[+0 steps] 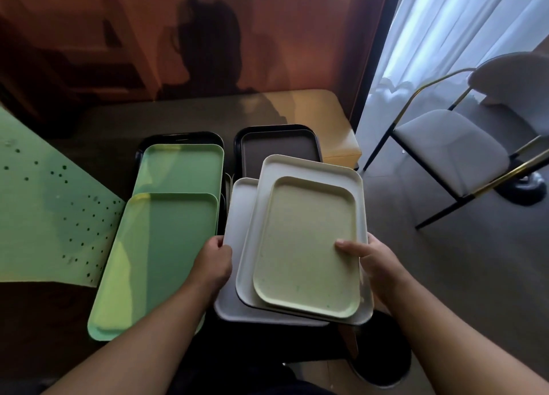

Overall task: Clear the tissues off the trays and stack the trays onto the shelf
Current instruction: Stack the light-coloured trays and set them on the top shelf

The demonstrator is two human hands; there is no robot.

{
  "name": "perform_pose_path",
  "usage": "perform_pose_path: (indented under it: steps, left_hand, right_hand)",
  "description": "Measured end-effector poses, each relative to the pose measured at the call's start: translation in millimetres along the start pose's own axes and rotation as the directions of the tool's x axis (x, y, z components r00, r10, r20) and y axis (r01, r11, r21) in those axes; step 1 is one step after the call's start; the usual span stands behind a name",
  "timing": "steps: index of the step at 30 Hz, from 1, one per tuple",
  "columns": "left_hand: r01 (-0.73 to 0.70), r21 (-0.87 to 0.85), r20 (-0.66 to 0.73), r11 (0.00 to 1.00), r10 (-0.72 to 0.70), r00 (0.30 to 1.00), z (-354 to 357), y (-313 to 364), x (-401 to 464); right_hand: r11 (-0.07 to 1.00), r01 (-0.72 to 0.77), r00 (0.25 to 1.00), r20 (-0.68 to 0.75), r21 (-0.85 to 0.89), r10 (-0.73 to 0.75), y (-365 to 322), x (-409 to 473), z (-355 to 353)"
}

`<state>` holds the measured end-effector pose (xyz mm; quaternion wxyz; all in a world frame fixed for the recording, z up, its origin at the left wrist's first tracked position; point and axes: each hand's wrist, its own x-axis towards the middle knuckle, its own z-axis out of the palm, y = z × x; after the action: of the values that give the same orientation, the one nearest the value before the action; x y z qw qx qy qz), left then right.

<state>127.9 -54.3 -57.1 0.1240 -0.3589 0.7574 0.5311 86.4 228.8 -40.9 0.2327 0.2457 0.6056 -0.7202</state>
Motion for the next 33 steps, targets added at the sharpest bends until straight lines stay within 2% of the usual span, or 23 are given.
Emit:
perform_pose_path:
  steps: [5, 11, 15, 16, 18, 20, 22, 24, 26, 29, 31, 33]
  left_hand:
    - [-0.079, -0.231, -0.026, 0.970, 0.075, 0.997, -23, 18, -3]
    - [-0.176, -0.367, -0.044, 0.914, 0.172, 0.984, -60, 35, 3]
    - [-0.190, -0.373, -0.041, 0.908, 0.189, 0.981, -83, 41, 10]
    - [-0.158, -0.405, -0.004, 0.901, 0.171, 0.985, -88, 41, 15]
    - [0.004, -0.544, 0.162, 0.839, 0.100, 0.982, -97, 42, 21]
    - [0.159, -0.621, 0.333, 0.768, 0.074, 0.940, -106, 41, 27]
    - [0.220, -0.611, 0.456, 0.761, 0.111, 0.883, -114, 43, 31]
    - [0.232, -0.541, 0.524, 0.808, 0.108, 0.845, -123, 42, 37]
    - [0.148, -0.468, 0.455, 0.871, 0.094, 0.885, -126, 39, 48]
    - [0.089, -0.443, 0.385, 0.892, 0.100, 0.917, -118, 32, 59]
    - [0.076, -0.461, 0.363, 0.884, 0.110, 0.925, -111, 23, 67]
    - [0.073, -0.478, 0.346, 0.875, 0.111, 0.932, -107, 15, 73]
  right_hand:
    - [0.998, 0.067, 0.996, 0.065, -0.019, -0.066, -18, 4, 37]
    - [0.975, 0.181, 0.979, 0.119, -0.127, -0.167, -43, 4, 79]
    - [0.970, 0.206, 0.965, 0.189, -0.131, -0.179, -48, 10, 102]
    - [0.973, 0.195, 0.966, 0.196, -0.126, -0.168, -48, 12, 108]
    - [0.970, 0.198, 0.966, 0.196, -0.142, -0.168, -44, 19, 119]
    - [0.958, 0.230, 0.961, 0.193, -0.169, -0.197, -36, 26, 129]
    - [0.948, 0.261, 0.956, 0.184, -0.182, -0.227, -29, 30, 135]
    - [0.938, 0.279, 0.953, 0.178, -0.207, -0.244, -24, 32, 141]
    - [0.923, 0.291, 0.952, 0.175, -0.251, -0.253, -21, 37, 146]
    - [0.923, 0.284, 0.954, 0.172, -0.260, -0.245, -24, 42, 150]
    - [0.934, 0.248, 0.969, 0.087, -0.259, -0.233, -27, 48, 149]
    - [0.926, 0.203, 0.970, -0.062, -0.319, -0.234, -28, 60, 139]
